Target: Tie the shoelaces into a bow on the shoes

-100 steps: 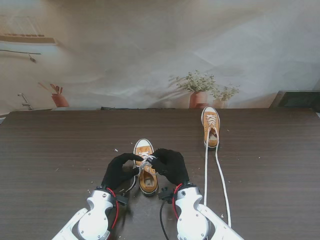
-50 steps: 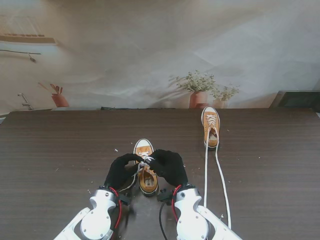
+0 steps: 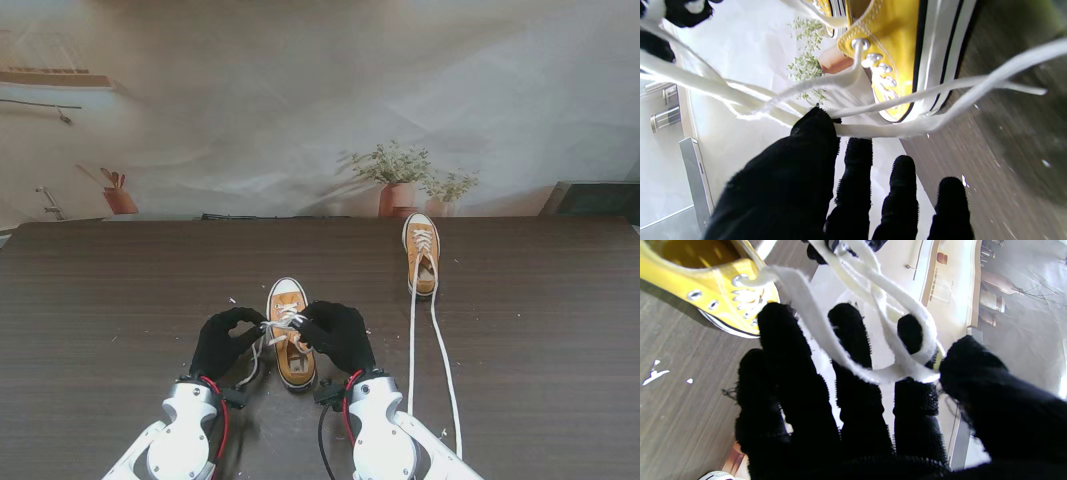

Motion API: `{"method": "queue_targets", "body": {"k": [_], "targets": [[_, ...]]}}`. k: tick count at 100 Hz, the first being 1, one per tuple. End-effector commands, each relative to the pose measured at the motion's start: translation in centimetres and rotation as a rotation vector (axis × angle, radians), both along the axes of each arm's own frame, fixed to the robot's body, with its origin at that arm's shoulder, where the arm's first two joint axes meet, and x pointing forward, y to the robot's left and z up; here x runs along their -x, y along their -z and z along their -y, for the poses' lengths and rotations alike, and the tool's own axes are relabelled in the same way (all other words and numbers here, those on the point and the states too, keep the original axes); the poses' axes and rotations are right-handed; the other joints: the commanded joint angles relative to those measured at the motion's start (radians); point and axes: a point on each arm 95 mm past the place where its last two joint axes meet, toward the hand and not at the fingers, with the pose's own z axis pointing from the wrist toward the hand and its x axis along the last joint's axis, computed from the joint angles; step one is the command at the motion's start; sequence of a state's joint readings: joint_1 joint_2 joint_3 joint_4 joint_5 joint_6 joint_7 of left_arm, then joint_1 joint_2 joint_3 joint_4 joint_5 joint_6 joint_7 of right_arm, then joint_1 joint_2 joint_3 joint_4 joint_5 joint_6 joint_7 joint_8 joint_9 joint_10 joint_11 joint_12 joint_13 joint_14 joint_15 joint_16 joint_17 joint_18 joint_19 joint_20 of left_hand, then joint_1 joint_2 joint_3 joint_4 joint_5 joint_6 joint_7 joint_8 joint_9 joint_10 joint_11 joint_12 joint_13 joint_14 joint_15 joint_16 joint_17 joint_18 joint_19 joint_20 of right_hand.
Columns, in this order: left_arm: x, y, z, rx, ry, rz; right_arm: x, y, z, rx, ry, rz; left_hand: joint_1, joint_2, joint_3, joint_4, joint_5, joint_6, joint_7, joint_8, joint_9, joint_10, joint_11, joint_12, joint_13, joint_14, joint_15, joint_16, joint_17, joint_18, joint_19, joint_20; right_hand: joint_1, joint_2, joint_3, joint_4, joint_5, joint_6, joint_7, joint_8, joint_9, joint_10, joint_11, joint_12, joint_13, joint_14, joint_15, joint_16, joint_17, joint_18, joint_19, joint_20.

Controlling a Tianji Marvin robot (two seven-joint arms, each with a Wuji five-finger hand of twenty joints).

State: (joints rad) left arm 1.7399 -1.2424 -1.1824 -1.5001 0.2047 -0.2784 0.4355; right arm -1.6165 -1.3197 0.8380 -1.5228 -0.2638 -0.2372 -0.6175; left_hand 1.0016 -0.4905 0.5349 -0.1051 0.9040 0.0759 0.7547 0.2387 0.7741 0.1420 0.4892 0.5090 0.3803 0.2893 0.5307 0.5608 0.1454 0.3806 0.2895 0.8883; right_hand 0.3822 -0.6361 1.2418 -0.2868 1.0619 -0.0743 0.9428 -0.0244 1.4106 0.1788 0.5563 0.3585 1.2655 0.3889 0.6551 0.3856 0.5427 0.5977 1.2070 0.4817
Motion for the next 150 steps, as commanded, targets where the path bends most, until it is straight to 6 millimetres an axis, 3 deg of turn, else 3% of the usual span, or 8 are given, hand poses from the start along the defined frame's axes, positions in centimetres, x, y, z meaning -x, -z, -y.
{"method": "queue_targets", "body": {"k": [1, 14, 36, 51, 88, 114, 141, 150], "targets": [[0.2, -0.1, -0.2, 0.001, -0.003, -0.004, 0.1, 0.2, 0.0, 0.007, 0.0, -0.006, -0.032, -0.016, 0.041, -0.009, 0.059, -0.019, 0.019, -0.005, 0.02, -0.04, -0.011, 0.023, 0.025, 0.0, 0.016, -0.025, 0.008, 0.014, 0.0, 0.007, -0.02, -0.015, -0.018, 0.003, 0.025, -0.025, 0.021, 0.001, 0.014, 0.027, -0.007, 0.004, 0.006, 0.0, -0.013, -0.005, -0.013, -0.004, -0.002, 0.008], [0.4, -0.1, -0.6, 0.009, -0.021, -0.003, 0.2, 0.1, 0.1, 0.02, 0.025, -0.012, -0.055, -0.028, 0.068, -0.018, 0.067, -0.03, 0.011, -0.022, 0.033, -0.051, -0.023, 0.023, 0.031, -0.001, 0.018, -0.027, 0.011, 0.013, 0.001, 0.006, 0.048, -0.083, 0.023, -0.016, 0.07, 0.038, 0.129, 0.056, -0.037, 0.004, -0.004, 0.004, 0.008, -0.034, -0.045, -0.014, -0.016, -0.034, 0.005, 0.01], [0.7, -0.1, -1.0, 0.018, -0.042, -0.002, 0.1, -0.3, 0.4, 0.033, 0.066, -0.002, -0.081, -0.049, 0.109, -0.028, 0.079, -0.04, 0.01, -0.052, 0.055, -0.049, -0.032, 0.009, 0.044, 0.0, 0.019, -0.03, 0.019, 0.018, 0.004, 0.004, 0.111, -0.146, 0.062, -0.009, 0.11, 0.078, 0.181, 0.306, -0.063, -0.051, 0.192, 0.106, 0.016, -0.081, -0.046, -0.006, -0.016, -0.074, 0.027, 0.0], [0.9, -0.1, -1.4, 0.023, -0.054, 0.0, 0.0, -0.5, 0.6, 0.045, 0.095, 0.022, -0.085, -0.048, 0.112, -0.031, 0.079, -0.044, 0.007, -0.061, 0.051, -0.049, -0.031, 0.007, 0.043, 0.0, 0.018, -0.031, 0.018, 0.018, 0.004, 0.003, 0.125, -0.175, 0.086, 0.014, 0.131, 0.047, 0.2, 0.346, -0.055, -0.083, 0.205, 0.118, 0.01, -0.093, -0.048, -0.008, -0.024, -0.086, 0.029, -0.008], [1.4, -0.2, -3.0, 0.023, -0.111, 0.003, -0.7, -0.4, 1.2, 0.057, 0.143, 0.016, -0.071, -0.039, 0.096, -0.029, 0.074, -0.032, 0.009, -0.064, 0.035, -0.049, -0.022, 0.013, 0.032, -0.001, 0.017, -0.031, 0.014, 0.013, 0.005, 0.004, 0.123, -0.177, 0.088, 0.005, 0.127, 0.005, 0.198, 0.334, -0.053, -0.117, 0.16, 0.114, -0.008, -0.099, -0.056, -0.016, -0.048, -0.097, 0.029, -0.024], [1.9, -0.3, -4.3, 0.037, -0.172, 0.004, -1.0, -0.3, 1.4, 0.062, 0.159, 0.007, -0.061, -0.035, 0.088, -0.025, 0.074, -0.023, 0.013, -0.057, 0.029, -0.036, -0.02, 0.013, 0.033, -0.001, 0.018, -0.031, 0.013, 0.013, 0.006, 0.006, 0.125, -0.144, 0.031, -0.028, 0.086, -0.021, 0.177, 0.195, -0.073, -0.138, 0.072, 0.03, -0.007, -0.082, -0.055, -0.02, -0.054, -0.085, 0.029, -0.036], [2.6, -0.4, -5.3, 0.05, -0.219, 0.008, -1.1, -0.1, 1.8, 0.061, 0.177, -0.014, -0.051, -0.027, 0.074, -0.023, 0.07, -0.017, 0.012, -0.05, 0.026, -0.038, -0.021, 0.018, 0.03, 0.0, 0.018, -0.03, 0.012, 0.012, 0.006, 0.007, 0.116, -0.134, 0.023, -0.033, 0.056, -0.02, 0.165, 0.171, -0.106, -0.137, 0.069, 0.014, -0.002, -0.078, -0.055, -0.02, -0.049, -0.084, 0.031, -0.037], [2.8, -0.2, -5.4, 0.018, -0.158, -0.01, -1.0, -0.2, 1.6, 0.05, 0.171, -0.014, -0.01, 0.027, -0.049, 0.007, 0.032, -0.096, -0.028, -0.032, -0.059, -0.04, -0.02, -0.06, -0.006, -0.011, -0.004, -0.034, -0.021, -0.01, -0.006, 0.005, 0.115, -0.133, 0.023, -0.033, 0.055, -0.019, 0.166, 0.17, -0.106, -0.132, 0.074, 0.01, 0.001, -0.075, -0.053, -0.019, -0.044, -0.081, 0.034, -0.036]]}}
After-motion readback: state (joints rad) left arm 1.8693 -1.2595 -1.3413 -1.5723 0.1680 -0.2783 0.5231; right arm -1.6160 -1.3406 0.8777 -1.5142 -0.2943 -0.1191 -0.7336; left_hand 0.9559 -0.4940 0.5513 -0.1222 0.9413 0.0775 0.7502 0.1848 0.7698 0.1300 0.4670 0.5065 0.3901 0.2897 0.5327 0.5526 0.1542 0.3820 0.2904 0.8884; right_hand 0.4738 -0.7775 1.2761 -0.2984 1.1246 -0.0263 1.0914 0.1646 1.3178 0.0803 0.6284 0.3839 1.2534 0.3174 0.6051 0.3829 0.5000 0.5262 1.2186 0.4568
